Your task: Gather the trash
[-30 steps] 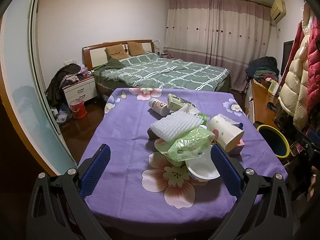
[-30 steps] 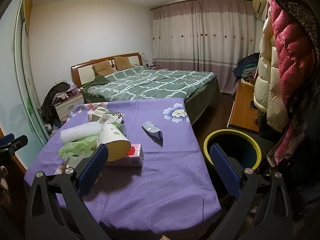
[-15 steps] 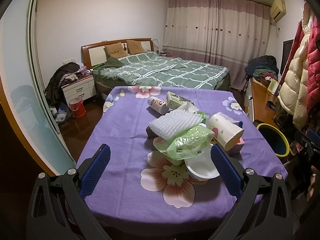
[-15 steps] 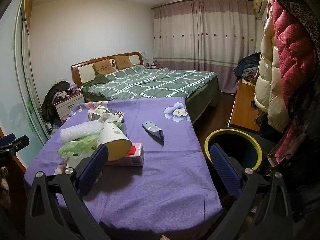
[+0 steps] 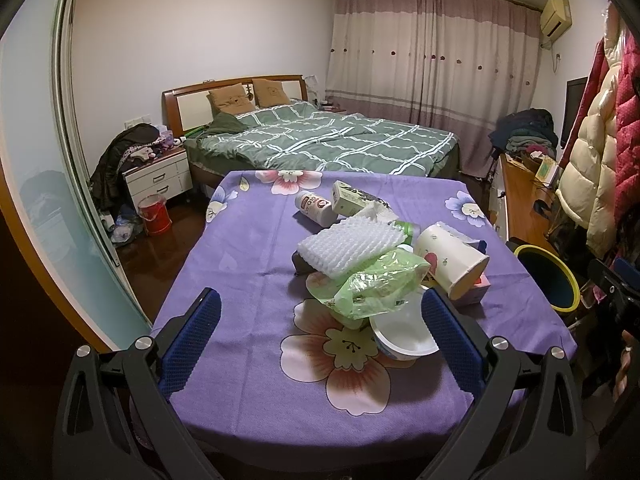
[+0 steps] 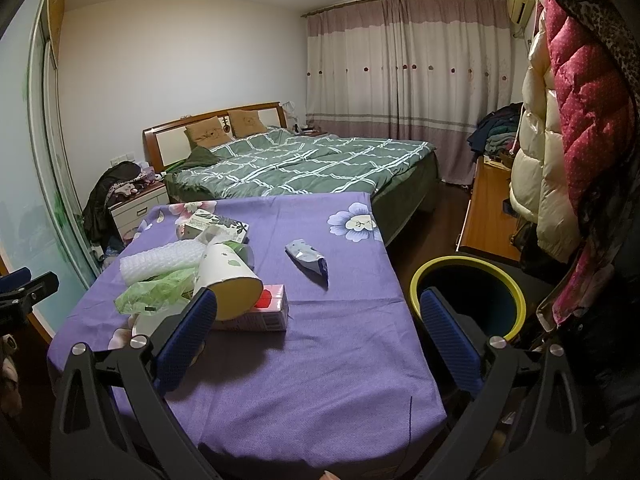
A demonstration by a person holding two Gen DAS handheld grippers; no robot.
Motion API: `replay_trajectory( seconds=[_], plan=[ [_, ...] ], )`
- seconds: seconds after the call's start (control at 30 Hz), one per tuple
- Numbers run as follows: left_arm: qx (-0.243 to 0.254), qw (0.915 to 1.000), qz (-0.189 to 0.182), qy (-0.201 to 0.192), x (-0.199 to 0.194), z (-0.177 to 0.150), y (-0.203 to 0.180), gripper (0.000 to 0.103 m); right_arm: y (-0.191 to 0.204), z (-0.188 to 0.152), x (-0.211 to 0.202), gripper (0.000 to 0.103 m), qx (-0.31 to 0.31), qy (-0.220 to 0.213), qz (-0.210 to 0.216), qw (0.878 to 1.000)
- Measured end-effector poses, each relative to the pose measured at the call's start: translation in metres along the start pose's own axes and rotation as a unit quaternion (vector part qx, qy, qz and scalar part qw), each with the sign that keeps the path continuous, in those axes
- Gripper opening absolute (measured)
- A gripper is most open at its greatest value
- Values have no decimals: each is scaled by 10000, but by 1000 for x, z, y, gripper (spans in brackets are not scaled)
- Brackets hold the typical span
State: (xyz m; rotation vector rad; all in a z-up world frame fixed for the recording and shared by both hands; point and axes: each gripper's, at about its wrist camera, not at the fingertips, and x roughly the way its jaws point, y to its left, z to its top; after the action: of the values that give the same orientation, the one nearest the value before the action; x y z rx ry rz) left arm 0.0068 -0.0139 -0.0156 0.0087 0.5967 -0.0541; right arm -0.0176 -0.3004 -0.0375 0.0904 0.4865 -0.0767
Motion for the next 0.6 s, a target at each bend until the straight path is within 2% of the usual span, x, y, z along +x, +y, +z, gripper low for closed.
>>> replay_trajectory(
  seconds=[0.6],
  plan=[
    [11,10000,-10,56,5,0,0,99,0,0,6,97,-1,52,-4,10000]
  ],
)
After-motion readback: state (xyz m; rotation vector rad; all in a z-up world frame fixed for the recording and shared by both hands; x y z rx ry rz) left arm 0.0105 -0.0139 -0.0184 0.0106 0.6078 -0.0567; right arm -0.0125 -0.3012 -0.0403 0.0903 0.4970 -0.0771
